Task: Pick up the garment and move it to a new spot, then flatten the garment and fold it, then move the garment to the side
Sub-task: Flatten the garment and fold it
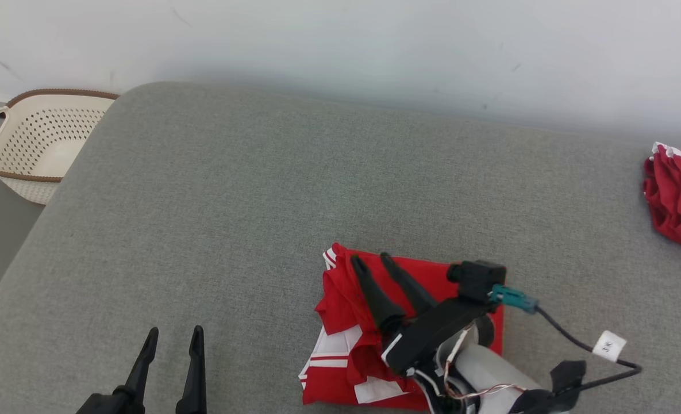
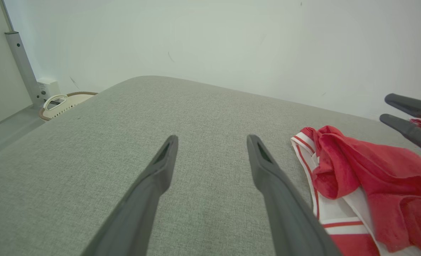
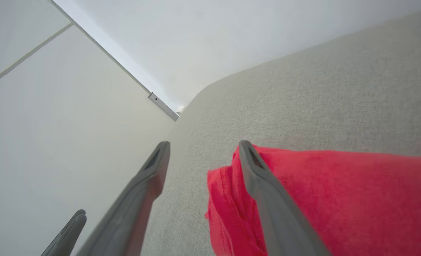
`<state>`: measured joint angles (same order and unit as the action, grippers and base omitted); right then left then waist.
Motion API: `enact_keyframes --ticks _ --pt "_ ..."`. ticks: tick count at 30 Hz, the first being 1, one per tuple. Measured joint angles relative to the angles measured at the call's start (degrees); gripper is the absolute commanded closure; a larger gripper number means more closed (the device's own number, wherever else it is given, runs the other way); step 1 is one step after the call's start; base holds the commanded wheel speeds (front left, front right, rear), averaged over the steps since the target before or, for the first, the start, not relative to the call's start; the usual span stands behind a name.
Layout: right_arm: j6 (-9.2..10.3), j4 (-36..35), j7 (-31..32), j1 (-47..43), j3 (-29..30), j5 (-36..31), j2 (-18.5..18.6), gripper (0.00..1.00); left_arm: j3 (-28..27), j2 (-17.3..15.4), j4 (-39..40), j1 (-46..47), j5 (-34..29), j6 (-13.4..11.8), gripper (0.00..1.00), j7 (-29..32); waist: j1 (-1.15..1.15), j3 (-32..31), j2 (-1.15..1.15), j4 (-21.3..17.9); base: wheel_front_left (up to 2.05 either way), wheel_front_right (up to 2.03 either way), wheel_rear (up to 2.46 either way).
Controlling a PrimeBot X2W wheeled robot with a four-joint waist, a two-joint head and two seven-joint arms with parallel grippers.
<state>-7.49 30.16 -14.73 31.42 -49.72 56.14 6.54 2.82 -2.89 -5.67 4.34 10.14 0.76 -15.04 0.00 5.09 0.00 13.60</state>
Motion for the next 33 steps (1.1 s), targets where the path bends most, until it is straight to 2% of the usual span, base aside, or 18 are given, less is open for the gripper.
enact_keyframes --ticks 4,7,12,15,16,17,18,19,20,29,33 --pt "0.0 -4.8 -0.2 -0.3 3.3 -1.5 2.4 0.0 -0.4 0.0 0.2 -0.4 0.0 0.0 0.0 0.0 0.0 -0.2 0.0 -0.4 0.0 0.0 0.0" --pt "0.0 -7.2 -0.3 -1.1 7.5 -6.3 5.0 0.0 -0.8 0.0 0.5 -0.6 0.0 -0.1 0.0 0.0 0.0 -0.3 0.0 -0.6 0.0 0.0 0.0" --pt "0.0 -8.3 -0.2 -4.9 13.3 -10.9 7.0 0.0 -1.2 0.0 1.0 -1.1 -0.1 -0.2 0.0 0.0 0.0 -0.5 0.0 -0.8 0.0 0.0 0.0" --pt "0.0 -7.8 -0.3 -6.2 15.4 -16.1 9.1 0.0 -1.4 0.0 1.1 -1.1 -0.1 -0.2 0.0 0.0 0.0 -0.6 0.0 -0.8 0.0 0.0 0.0" --pt "0.0 -7.8 -0.3 -6.2 15.4 -16.1 9.1 0.04 -1.4 0.0 1.1 -1.1 -0.1 -0.2 0.0 0.0 0.0 -0.6 0.0 -0.8 0.0 0.0 0.0" --pt "0.0 -7.4 -0.3 -6.7 15.9 -17.6 9.3 0.4 -1.5 0.0 1.2 -1.1 -0.1 -0.2 0.0 0.0 0.0 -0.6 0.0 -0.8 0.0 0.0 0.0" --pt "0.0 -7.0 -0.3 -7.5 16.3 -18.6 9.3 0.65 -1.6 0.0 1.2 -1.2 -0.1 -0.2 0.0 0.0 0.0 -0.5 0.0 -0.8 0.0 0.0 0.0" --pt "0.0 -6.8 -0.3 -8.2 16.4 -19.3 9.2 0.88 -1.6 0.0 1.3 -1.2 -0.1 -0.2 0.0 0.0 0.0 -0.5 0.0 -0.8 0.0 0.0 0.0" --pt "0.0 -6.5 -0.3 -8.9 16.4 -20.2 8.9 1.0 -1.7 0.0 1.4 -1.3 -0.1 -0.2 0.0 0.0 0.0 -0.5 0.0 -0.8 0.0 0.0 0.0" --pt "0.0 -2.0 -0.3 -9.9 15.3 -26.0 7.1 1.0 -2.0 0.0 1.7 -1.4 -0.1 0.0 0.0 0.0 0.0 0.7 0.0 -1.2 0.0 0.0 0.0" --pt "0.0 0.8 -0.3 -9.6 14.1 -26.2 6.1 1.0 -2.0 0.0 1.6 -0.9 -0.1 0.1 0.0 0.0 0.0 1.3 0.0 -1.1 0.0 0.0 0.0"
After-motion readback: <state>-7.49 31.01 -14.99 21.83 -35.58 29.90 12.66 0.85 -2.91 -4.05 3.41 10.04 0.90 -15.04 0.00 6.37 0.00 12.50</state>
